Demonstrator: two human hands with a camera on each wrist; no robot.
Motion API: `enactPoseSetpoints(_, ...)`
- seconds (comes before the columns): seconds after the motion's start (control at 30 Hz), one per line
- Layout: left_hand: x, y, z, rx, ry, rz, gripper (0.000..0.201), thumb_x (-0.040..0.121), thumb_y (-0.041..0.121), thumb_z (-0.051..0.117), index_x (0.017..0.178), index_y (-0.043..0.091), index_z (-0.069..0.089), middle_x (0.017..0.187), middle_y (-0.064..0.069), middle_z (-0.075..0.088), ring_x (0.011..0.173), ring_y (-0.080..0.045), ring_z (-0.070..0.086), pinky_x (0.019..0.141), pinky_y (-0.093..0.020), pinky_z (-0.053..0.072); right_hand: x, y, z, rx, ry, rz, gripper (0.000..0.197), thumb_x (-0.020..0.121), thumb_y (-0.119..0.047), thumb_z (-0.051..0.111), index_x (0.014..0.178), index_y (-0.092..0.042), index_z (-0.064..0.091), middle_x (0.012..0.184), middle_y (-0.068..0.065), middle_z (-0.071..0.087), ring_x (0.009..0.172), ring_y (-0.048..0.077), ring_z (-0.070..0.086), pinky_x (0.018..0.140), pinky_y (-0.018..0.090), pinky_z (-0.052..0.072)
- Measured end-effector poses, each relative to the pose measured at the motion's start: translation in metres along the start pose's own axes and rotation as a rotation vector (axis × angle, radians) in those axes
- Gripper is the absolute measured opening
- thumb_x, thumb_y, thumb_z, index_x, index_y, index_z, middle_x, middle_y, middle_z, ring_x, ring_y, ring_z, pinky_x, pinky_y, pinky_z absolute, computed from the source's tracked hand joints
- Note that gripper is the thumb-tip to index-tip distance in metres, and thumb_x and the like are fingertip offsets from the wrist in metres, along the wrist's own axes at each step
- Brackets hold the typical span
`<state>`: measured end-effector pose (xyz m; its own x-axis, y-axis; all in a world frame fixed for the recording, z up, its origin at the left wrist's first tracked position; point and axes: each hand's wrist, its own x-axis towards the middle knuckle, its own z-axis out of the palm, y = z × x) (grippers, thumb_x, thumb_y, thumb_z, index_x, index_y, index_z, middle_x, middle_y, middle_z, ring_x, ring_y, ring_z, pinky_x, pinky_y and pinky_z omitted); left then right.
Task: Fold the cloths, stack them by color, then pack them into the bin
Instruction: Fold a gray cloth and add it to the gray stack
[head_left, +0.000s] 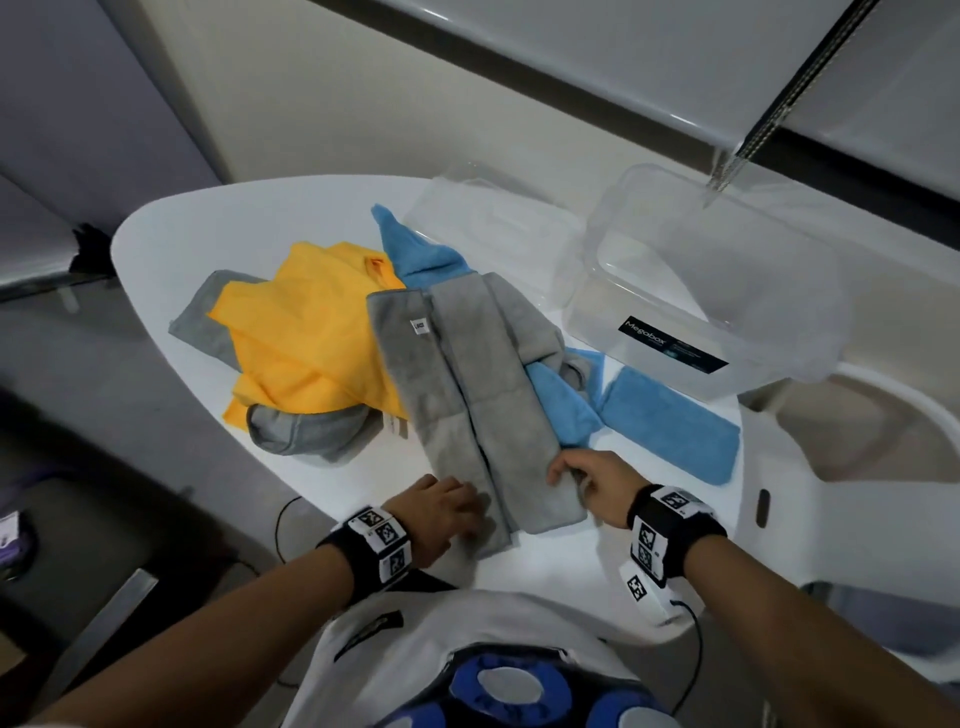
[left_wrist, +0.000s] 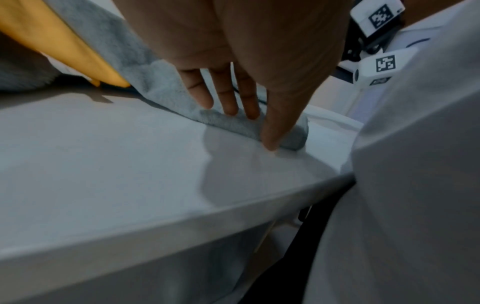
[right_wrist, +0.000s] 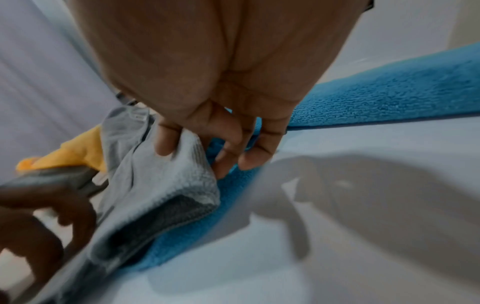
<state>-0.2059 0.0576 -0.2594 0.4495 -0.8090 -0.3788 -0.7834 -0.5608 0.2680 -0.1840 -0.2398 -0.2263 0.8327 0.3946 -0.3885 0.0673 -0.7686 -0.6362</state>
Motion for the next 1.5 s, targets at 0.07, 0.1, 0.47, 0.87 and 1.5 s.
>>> enactPoseSetpoints(0.07,0.002,0.004,-0.002,0.03,0.018,-0.017,0.046,0.056,0.041,0.076,0.099,0.039,0.059,0.107,0.011,0.059,0.087,-0.015,0.058,0.066,-0.026,0.048,0.0,0.002,0.001,-0.045,-0.022,-0.014,0.049,0.07,0.013,0.048,0.099,-0.02,0.069,0.094,-0.033,0.052,0.083,-0.003,0.056,0.079,0.003,0.037)
enactPoseSetpoints(0.1,0.004,0.005,-0.003,0.029,0.033,-0.038,0.037,0.061,0.041,0.076,0.094,0.038,0.06,0.103,0.012,0.06,0.083,-0.015,0.059,0.064,-0.025,0.047,0.0,0.004,0.001,-0.064,-0.027,-0.011,0.045,0.071,0.01,0.054,0.1,-0.021,0.069,0.091,-0.031,0.053,0.082,0.003,0.056,0.077,0.005,0.038)
enactPoseSetpoints(0.47,-0.038,-0.008,-0.014,-0.46,0.085,-0.374,0.018,0.1,0.029,0.038,0.117,0.024,0.044,0.096,-0.013,0.064,0.088,-0.034,0.059,0.068,-0.03,0.034,-0.017,0.003,0.021,-0.09,-0.009,-0.143,0.02,0.083,-0.034,0.066,0.099,-0.023,0.067,0.106,-0.005,0.044,0.096,0.012,0.048,0.086,0.024,0.044)
enactPoseSetpoints(0.87,-0.038,0.013,-0.003,-0.568,0.148,-0.414,0.024,0.101,0.028,0.037,0.122,0.018,0.043,0.096,-0.011,0.065,0.086,-0.034,0.058,0.071,-0.028,0.032,-0.027,-0.003,0.025,-0.402,0.046,-0.257,0.017,0.083,-0.033,0.056,0.098,-0.028,0.062,0.144,-0.01,0.039,0.118,0.017,0.037,0.092,0.03,0.03)
enactPoseSetpoints(1.5,-0.04,-0.014,0.004,-1.258,0.323,-0.788,0.047,0.076,0.015,0.05,0.119,0.033,0.042,0.077,-0.004,0.063,0.06,-0.019,0.054,0.064,-0.036,0.048,0.003,-0.015,0.015,0.076,-0.183,0.106,0.031,0.079,-0.03,0.065,0.107,-0.032,0.052,0.085,-0.005,0.065,0.069,0.013,0.058,0.065,0.025,0.048)
